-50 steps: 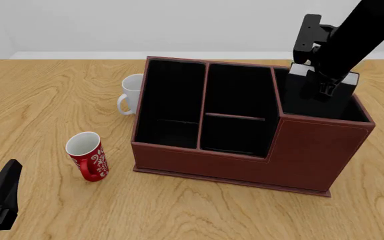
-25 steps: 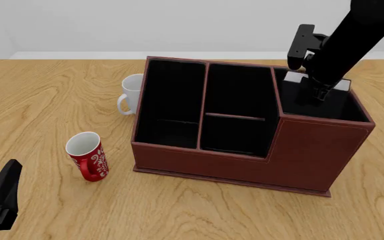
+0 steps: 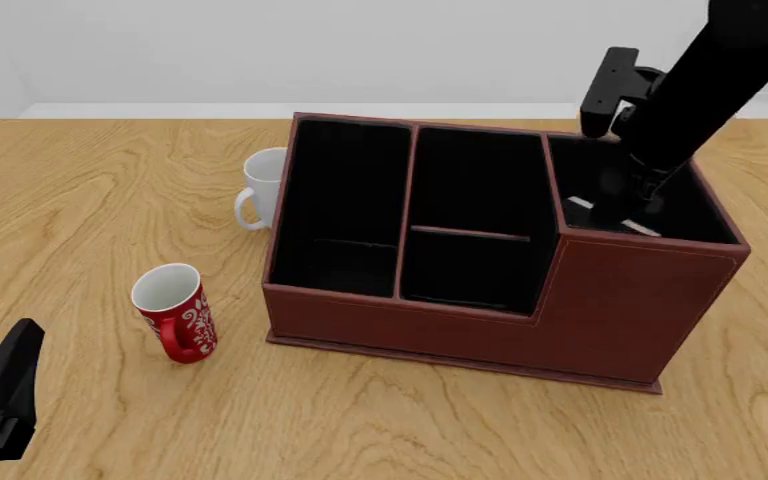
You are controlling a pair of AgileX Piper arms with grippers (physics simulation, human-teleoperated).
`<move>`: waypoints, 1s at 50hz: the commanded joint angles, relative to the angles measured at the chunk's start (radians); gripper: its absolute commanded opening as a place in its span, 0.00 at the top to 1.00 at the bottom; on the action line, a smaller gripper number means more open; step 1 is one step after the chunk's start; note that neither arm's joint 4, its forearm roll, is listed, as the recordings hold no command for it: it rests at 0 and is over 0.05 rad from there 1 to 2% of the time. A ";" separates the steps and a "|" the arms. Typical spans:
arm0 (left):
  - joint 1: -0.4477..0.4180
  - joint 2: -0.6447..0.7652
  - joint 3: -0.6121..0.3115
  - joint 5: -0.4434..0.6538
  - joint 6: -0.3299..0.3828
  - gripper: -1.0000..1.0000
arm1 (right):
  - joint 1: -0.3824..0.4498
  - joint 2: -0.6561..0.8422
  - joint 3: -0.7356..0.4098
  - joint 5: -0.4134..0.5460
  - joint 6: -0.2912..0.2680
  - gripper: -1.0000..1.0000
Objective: Pick up the book and place it in the right compartment of the caddy.
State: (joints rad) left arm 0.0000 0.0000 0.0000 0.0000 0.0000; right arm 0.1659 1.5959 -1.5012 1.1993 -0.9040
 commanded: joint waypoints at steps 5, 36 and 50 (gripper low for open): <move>0.000 0.000 0.000 0.000 0.000 0.00 | 0.106 -0.230 0.107 -0.061 0.039 0.00; 0.000 0.000 0.000 0.000 0.000 0.00 | 0.050 -0.748 0.630 -0.714 0.020 0.00; 0.000 0.000 0.000 0.000 0.000 0.00 | -0.162 -0.988 0.855 -1.109 0.260 0.00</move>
State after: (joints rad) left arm 0.0000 0.0000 0.0000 0.0000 0.0000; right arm 0.1146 0.7878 -0.7787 0.3145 -0.8007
